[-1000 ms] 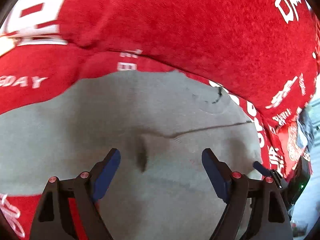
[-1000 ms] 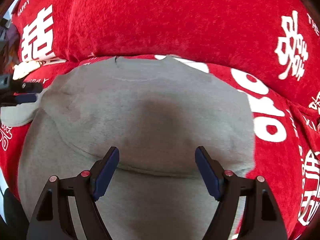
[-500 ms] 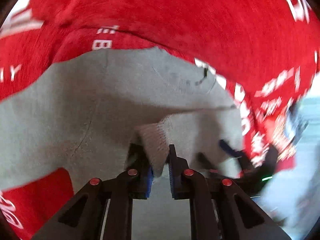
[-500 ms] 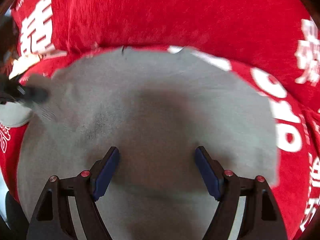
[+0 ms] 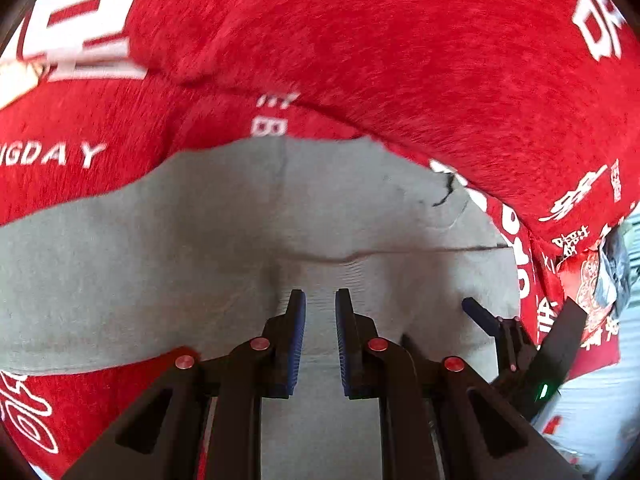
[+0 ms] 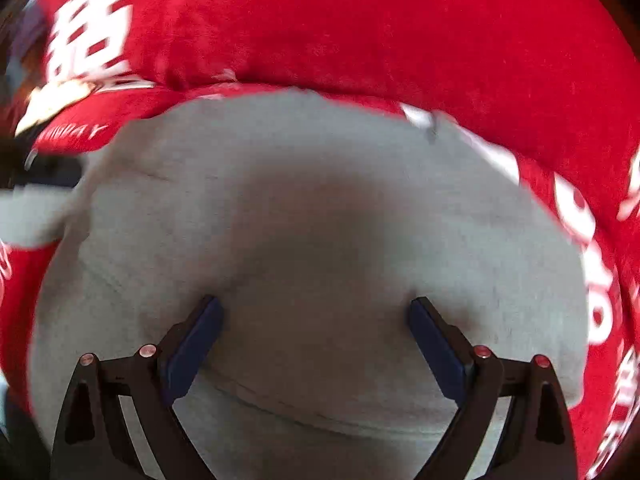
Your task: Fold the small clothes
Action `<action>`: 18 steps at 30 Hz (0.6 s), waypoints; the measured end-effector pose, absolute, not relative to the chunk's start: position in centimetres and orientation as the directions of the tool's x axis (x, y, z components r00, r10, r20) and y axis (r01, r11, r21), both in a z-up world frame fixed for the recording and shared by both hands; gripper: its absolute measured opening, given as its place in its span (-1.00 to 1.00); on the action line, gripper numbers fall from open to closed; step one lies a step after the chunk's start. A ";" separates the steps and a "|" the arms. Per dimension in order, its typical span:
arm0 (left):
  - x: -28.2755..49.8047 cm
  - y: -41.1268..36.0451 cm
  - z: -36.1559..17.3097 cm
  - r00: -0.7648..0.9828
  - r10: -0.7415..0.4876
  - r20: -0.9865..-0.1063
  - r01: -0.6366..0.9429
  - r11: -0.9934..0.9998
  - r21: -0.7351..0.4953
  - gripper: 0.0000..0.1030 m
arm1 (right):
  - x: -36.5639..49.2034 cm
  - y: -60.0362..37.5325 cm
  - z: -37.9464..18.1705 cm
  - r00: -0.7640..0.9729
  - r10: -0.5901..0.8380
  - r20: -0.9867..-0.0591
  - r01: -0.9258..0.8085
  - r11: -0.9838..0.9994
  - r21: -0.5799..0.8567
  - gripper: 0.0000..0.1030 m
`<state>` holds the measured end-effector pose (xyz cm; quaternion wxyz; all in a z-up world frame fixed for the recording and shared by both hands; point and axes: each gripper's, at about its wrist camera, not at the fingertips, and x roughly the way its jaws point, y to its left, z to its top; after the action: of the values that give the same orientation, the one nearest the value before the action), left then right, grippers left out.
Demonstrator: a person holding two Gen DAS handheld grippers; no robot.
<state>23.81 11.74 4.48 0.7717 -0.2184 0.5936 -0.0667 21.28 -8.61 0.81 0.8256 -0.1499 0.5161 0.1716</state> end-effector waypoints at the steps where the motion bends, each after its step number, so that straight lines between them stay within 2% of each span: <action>1: 23.8 11.2 4.6 0.291 -0.367 -0.884 -0.145 0.896 -0.420 -0.70 | 21.3 -8.3 1.1 0.417 0.120 -0.901 -0.451 0.888 -0.091 0.86; 2: 23.7 10.3 4.5 0.296 -0.371 -0.880 -0.129 0.898 -0.422 -0.53 | 21.4 -8.8 1.5 0.415 0.123 -0.902 -0.450 0.889 -0.085 0.86; 3: 23.7 9.7 4.5 0.302 -0.364 -0.881 -0.120 0.902 -0.414 -0.21 | 21.6 -9.6 1.9 0.411 0.142 -0.900 -0.437 0.897 -0.059 0.86; 4: 23.6 8.9 4.2 0.313 -0.336 -0.888 -0.120 0.914 -0.388 0.71 | 21.8 -11.2 2.6 0.415 0.173 -0.893 -0.416 0.909 -0.017 0.86; 5: 23.7 8.1 4.0 0.340 -0.280 -0.898 -0.139 0.929 -0.343 1.00 | 22.0 -12.9 2.9 0.425 0.179 -0.887 -0.395 0.919 -0.004 0.86; 7: 23.6 6.7 3.8 0.403 -0.141 -0.904 -0.186 0.955 -0.232 1.00 | 22.7 -15.8 2.7 0.432 0.129 -0.893 -0.344 0.938 -0.032 0.86; 9: 24.0 4.8 2.9 0.395 -0.179 -0.901 -0.144 0.957 -0.253 1.00 | 24.4 -19.5 1.5 0.391 0.055 -0.919 -0.262 0.964 -0.053 0.86; 11: 24.0 3.0 1.6 0.373 -0.199 -0.906 -0.104 0.962 -0.254 1.00 | 25.4 -23.6 0.6 0.373 0.092 -0.923 -0.206 0.978 0.015 0.88; 14: 24.2 0.2 -1.2 0.315 -0.039 -0.948 0.030 0.999 -0.032 1.00 | 26.3 -26.9 0.8 0.372 0.063 -0.926 -0.167 0.986 0.001 0.88; 16: 23.9 0.6 -1.0 0.363 -0.030 -0.931 0.054 0.998 -0.011 1.00 | 26.6 -27.7 1.4 0.379 0.006 -0.925 -0.129 0.990 -0.047 0.88; 18: 24.2 2.1 -0.7 0.325 -0.026 -0.945 -0.013 0.999 -0.032 1.00 | 26.7 -28.3 2.3 0.406 -0.009 -0.914 -0.116 0.991 -0.061 0.88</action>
<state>24.20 2.07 -0.67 0.8137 -0.0169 0.5810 -0.0038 26.71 -28.25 2.34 0.8365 -0.0573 0.5440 0.0321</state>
